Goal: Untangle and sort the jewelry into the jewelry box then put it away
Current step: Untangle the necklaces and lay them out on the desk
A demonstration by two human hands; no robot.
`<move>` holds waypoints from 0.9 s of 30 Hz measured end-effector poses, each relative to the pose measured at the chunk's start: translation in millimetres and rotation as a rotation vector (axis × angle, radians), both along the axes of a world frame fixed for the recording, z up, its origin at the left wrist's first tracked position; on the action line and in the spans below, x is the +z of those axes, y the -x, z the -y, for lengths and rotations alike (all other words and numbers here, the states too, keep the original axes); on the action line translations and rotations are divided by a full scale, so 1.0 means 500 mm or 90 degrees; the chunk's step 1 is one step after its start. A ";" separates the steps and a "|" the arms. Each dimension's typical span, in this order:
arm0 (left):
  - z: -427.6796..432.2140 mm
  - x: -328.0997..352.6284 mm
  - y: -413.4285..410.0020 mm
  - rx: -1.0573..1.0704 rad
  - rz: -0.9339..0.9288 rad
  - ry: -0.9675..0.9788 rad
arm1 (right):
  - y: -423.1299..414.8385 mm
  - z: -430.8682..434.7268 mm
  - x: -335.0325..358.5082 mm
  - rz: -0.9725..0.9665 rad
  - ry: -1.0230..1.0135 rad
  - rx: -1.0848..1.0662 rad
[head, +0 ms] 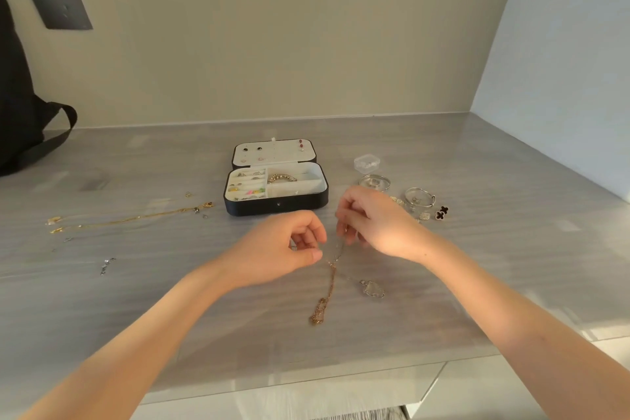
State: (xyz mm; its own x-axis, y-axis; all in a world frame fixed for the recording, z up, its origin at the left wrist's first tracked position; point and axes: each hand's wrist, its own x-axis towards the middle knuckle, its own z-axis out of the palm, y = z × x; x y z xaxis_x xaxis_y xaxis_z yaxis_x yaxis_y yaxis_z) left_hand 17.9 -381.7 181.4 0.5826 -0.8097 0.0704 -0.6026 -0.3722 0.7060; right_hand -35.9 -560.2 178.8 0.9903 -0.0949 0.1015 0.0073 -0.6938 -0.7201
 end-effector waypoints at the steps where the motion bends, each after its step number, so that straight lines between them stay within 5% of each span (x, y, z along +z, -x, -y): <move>1: -0.002 0.001 -0.001 0.002 0.008 0.007 | -0.006 -0.005 0.007 0.005 -0.045 -0.002; 8: -0.013 0.003 -0.001 0.018 0.043 0.087 | -0.036 -0.041 0.025 -0.021 -0.288 0.053; 13: -0.016 -0.006 -0.011 0.012 0.076 0.103 | -0.031 -0.037 0.016 -0.100 -0.170 0.061; 20: 0.004 0.007 -0.026 -0.006 0.071 0.096 | 0.026 -0.027 0.019 0.095 0.101 -0.080; 27: 0.055 0.022 -0.052 -0.053 0.041 0.058 | 0.079 -0.046 -0.015 0.118 0.306 0.008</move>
State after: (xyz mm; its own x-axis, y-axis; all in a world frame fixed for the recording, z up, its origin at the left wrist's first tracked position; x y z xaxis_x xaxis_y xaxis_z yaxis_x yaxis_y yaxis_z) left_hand 43.8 -409.4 192.4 0.5055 -0.8437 0.1805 -0.6738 -0.2554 0.6934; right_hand -75.5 -537.4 171.5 0.9525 0.0173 0.3040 0.1148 -0.9451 -0.3059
